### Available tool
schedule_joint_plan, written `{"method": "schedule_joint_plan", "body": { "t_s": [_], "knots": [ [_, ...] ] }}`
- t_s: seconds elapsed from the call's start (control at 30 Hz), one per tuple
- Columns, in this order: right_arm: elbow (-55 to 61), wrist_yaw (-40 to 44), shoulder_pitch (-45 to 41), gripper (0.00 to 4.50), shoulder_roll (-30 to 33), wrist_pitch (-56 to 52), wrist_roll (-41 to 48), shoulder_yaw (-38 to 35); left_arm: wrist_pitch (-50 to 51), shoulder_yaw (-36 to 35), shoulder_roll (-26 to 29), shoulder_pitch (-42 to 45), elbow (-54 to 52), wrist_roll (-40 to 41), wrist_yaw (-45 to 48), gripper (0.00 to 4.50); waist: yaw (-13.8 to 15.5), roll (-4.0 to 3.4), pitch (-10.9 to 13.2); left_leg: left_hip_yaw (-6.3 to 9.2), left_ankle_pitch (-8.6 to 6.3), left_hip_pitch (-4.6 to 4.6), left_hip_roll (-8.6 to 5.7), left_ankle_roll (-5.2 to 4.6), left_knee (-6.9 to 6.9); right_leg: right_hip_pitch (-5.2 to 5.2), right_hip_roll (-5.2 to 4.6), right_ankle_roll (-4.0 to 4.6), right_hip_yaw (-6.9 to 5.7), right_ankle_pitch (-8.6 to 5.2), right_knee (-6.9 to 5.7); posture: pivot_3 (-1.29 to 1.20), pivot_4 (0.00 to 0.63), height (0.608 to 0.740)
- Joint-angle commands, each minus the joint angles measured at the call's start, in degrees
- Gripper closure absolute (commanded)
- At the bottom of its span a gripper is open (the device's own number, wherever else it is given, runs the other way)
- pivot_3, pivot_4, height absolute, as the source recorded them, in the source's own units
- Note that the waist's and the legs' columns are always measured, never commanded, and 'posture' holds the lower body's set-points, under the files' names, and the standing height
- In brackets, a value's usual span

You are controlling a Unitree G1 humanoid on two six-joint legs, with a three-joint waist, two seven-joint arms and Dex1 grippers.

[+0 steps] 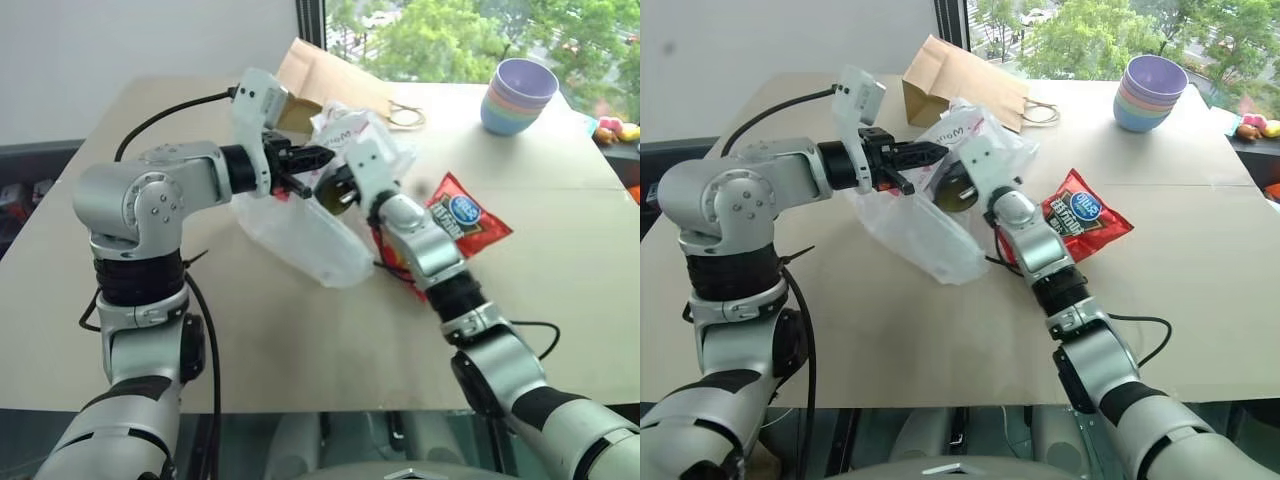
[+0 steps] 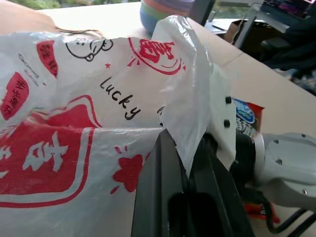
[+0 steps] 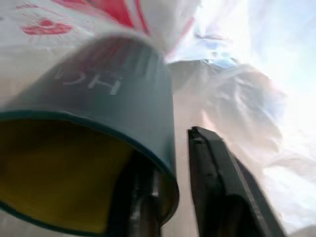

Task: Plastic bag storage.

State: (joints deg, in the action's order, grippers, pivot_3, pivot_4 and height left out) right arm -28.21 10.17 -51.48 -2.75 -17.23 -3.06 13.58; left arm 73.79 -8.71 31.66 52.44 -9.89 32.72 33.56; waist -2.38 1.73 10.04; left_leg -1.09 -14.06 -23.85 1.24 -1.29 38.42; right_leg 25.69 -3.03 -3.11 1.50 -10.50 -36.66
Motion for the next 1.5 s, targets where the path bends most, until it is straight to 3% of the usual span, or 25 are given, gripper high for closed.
{"method": "schedule_joint_plan", "body": {
  "t_s": [0.03,0.1,0.13,0.23,0.33,0.47,0.67,0.77,0.87,1.0,1.23,1.5],
  "knots": [
    [5.16,5.57,0.5,1.62,1.35,2.68,1.64,-0.13,-3.94,-0.43,1.25,-0.74,-0.51,-2.39,-2.51,4.5,0.15,0.0,0.0,0.02,0.01,-0.01,-0.01,0.01,0.0,0.0,-0.03,0.0,-0.01,0.0,0.0,0.0,0.15,0.74],
    [9.5,10.38,2.95,1.62,3.08,0.84,4.38,-1.11,-5.47,-0.16,1.35,-1.81,-0.01,-3.79,-4.0,4.5,0.3,0.01,-0.01,0.09,0.03,-0.03,-0.06,0.06,0.0,-0.03,-0.1,-0.02,-0.01,0.01,0.09,0.0,0.15,0.74],
    [12.28,12.1,4.14,0.91,4.5,-0.16,4.77,-1.1,-6.11,-0.25,1.2,-2.21,0.19,-4.23,-4.62,4.5,0.42,0.0,0.0,0.11,0.0,-0.03,-0.07,0.01,0.0,-0.05,-0.1,-0.02,-0.01,0.01,0.15,0.0,0.15,0.74],
    [25.02,15.24,8.05,0.08,9.4,-5.26,5.86,-1.87,-8.1,-0.09,0.92,-2.93,1.09,-5.69,-6.3,4.5,0.53,0.0,0.0,0.1,-0.02,-0.05,-0.08,-0.04,0.0,-0.05,-0.09,-0.02,-0.06,0.01,0.14,0.0,0.15,0.74],
    [40.1,18.35,11.89,0.08,15.6,-13.84,9.18,-4.5,-10.23,0.41,0.64,-3.13,2.68,-6.9,-7.25,4.5,0.4,-0.01,0.01,0.11,-0.03,-0.02,-0.07,-0.04,0.01,-0.03,-0.07,-0.02,-0.09,0.0,0.03,0.0,0.15,0.74],
    [59.66,22.44,18.32,0.08,23.47,-30.36,22.4,-14.5,-12.05,0.63,-0.08,-3.28,5.03,-8.18,-8.53,4.5,0.38,0.01,-0.01,0.11,-0.02,0.08,-0.04,-0.04,0.04,-0.07,0.0,-0.01,-0.08,-0.01,-0.07,0.0,0.15,0.74],
    [72.23,19.9,32.16,0.08,29.0,-47.41,33.64,-30.87,-13.68,1.55,-1.14,-3.19,6.5,-8.44,-7.91,4.5,1.28,0.03,-0.02,0.12,-0.02,0.06,-0.04,-0.05,0.06,-0.17,-0.01,-0.02,-0.1,-0.02,0.01,0.0,0.15,0.74],
    [69.67,12.36,36.58,0.08,27.12,-49.65,30.11,-35.48,-14.13,2.16,-1.4,-3.24,6.5,-8.4,-7.61,4.5,1.24,0.03,-0.02,-0.01,-0.02,0.13,-0.04,-0.06,0.1,-0.17,0.01,-0.04,0.01,-0.03,0.01,0.0,0.15,0.74],
    [62.6,9.15,39.93,0.08,23.22,-44.55,28.86,-39.01,-13.98,2.3,-1.86,-3.07,6.68,-7.99,-7.36,4.5,1.52,0.08,-0.06,0.03,-0.01,0.14,-0.01,-0.06,0.13,-0.17,0.07,-0.04,0.0,-0.05,-0.02,0.0,0.15,0.74],
    [50.35,7.01,38.6,0.08,19.59,-40.35,29.29,-40.92,-13.22,2.37,-2.05,-3.51,5.84,-7.65,-7.11,4.5,1.32,0.04,-0.04,-0.11,-0.01,0.12,-0.02,-0.07,0.15,-0.14,0.06,-0.04,0.13,-0.03,-0.01,0.0,0.15,0.74],
    [41.18,6.42,31.92,0.08,17.03,-40.3,36.61,-44.81,-12.11,0.61,-1.35,-3.75,4.78,-7.23,-8.02,4.5,1.29,0.0,-0.02,-0.05,-0.01,0.11,0.01,-0.07,0.14,-0.12,0.11,-0.03,0.11,-0.03,-0.03,0.0,0.15,0.74],
    [31.43,11.4,27.91,0.08,17.1,-39.71,41.24,-41.24,-10.05,-1.37,-1.42,-4.58,2.75,-6.46,-9.33,4.5,1.28,0.01,-0.02,-0.06,-0.01,0.1,0.0,-0.07,0.14,-0.13,0.09,-0.03,0.11,-0.02,0.01,0.0,0.15,0.74]
  ]
}}
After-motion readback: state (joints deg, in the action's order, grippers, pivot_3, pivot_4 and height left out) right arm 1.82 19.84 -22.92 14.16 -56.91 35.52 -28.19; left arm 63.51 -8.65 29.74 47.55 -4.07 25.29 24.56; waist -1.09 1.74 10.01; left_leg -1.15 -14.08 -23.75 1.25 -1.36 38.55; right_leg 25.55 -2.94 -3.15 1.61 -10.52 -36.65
